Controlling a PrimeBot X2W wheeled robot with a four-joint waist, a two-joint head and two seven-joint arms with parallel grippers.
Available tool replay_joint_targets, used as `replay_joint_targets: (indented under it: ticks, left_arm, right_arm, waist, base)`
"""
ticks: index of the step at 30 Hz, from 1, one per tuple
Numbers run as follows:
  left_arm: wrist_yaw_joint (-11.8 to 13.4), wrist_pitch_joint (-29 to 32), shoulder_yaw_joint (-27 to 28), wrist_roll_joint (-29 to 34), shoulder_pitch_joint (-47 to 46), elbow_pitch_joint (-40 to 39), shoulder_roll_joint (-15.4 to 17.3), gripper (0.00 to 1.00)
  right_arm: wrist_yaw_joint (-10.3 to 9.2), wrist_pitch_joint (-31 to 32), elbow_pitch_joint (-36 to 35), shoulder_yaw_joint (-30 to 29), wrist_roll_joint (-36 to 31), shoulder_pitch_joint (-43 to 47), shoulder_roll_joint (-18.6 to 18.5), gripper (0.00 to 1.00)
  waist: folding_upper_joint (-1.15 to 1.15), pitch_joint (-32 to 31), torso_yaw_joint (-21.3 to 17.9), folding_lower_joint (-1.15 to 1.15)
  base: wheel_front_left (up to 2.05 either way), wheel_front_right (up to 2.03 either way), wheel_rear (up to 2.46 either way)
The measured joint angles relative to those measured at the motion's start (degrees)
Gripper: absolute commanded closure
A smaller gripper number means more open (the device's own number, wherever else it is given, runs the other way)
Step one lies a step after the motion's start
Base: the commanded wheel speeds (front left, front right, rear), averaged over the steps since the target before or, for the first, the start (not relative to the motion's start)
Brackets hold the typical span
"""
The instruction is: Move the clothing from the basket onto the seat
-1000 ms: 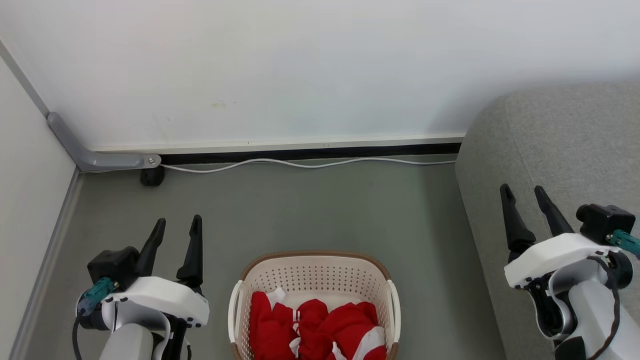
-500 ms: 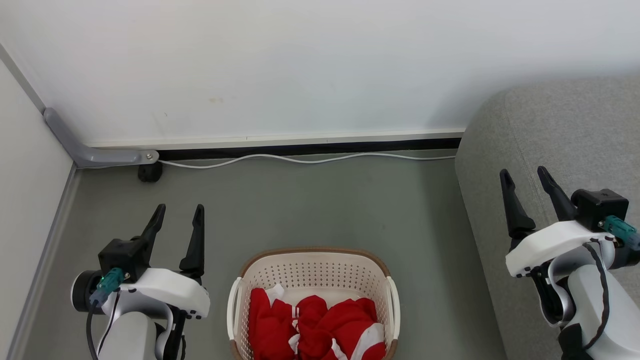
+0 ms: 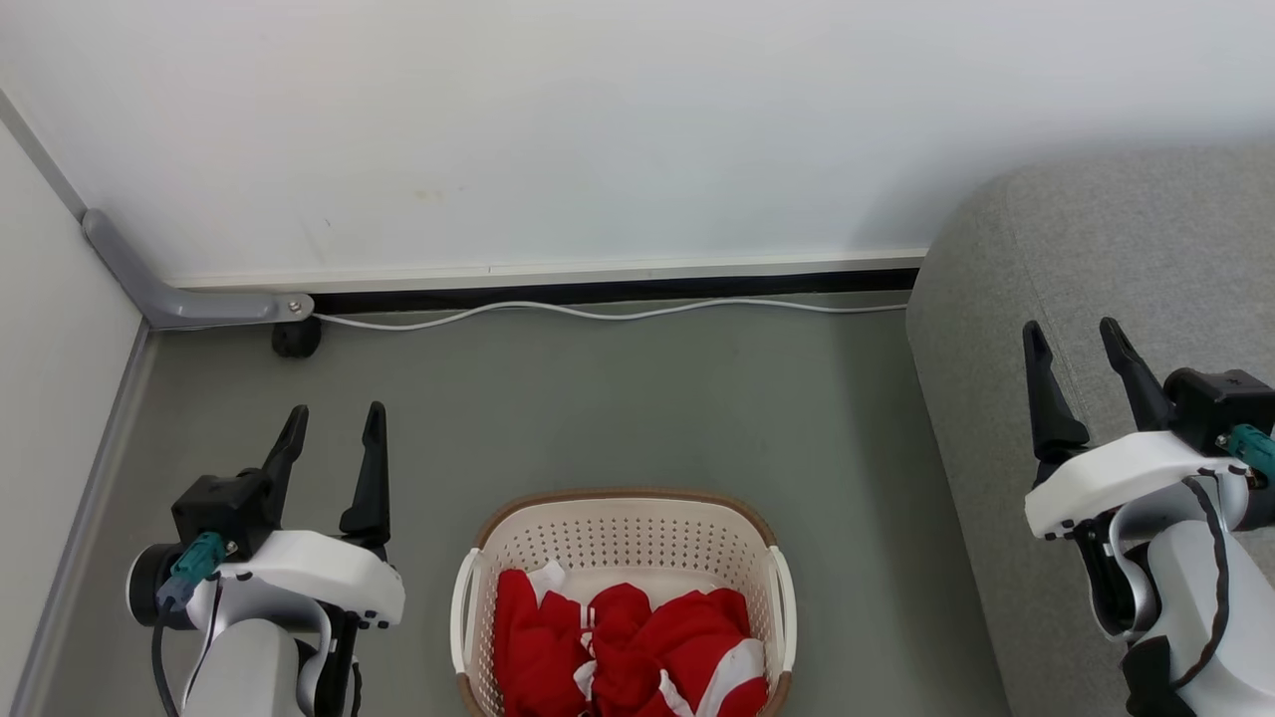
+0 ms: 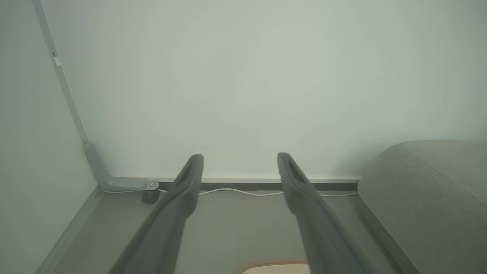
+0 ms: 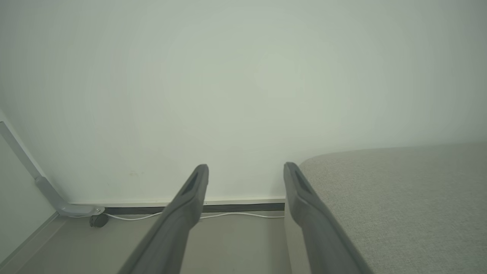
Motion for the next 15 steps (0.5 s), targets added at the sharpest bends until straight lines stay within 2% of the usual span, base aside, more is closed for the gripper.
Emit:
replay_joint_targets:
  ticks: [8,15]
  left_arm:
    - [0.0,0.0,-0.7,-0.6,0.0,-0.3,-0.1,0.00]
    - [0.4,-0.1,-3.0,-2.4,-1.3,-0.5,-0.1,0.00]
  right_arm:
    - [0.00,0.0,-1.5,-0.6,-0.1,0.0,0.0,0.00]
    - [0.00,0.0,-5.9,-1.4,-0.2,-1.3,0.0,0.00]
  waist:
    - [0.00,1.2,0.0,0.00]
    - [0.00,5.5,0.2,0.00]
  base:
    - [0.00,0.00,0.00]
    - [0.00,0.00,0.00]
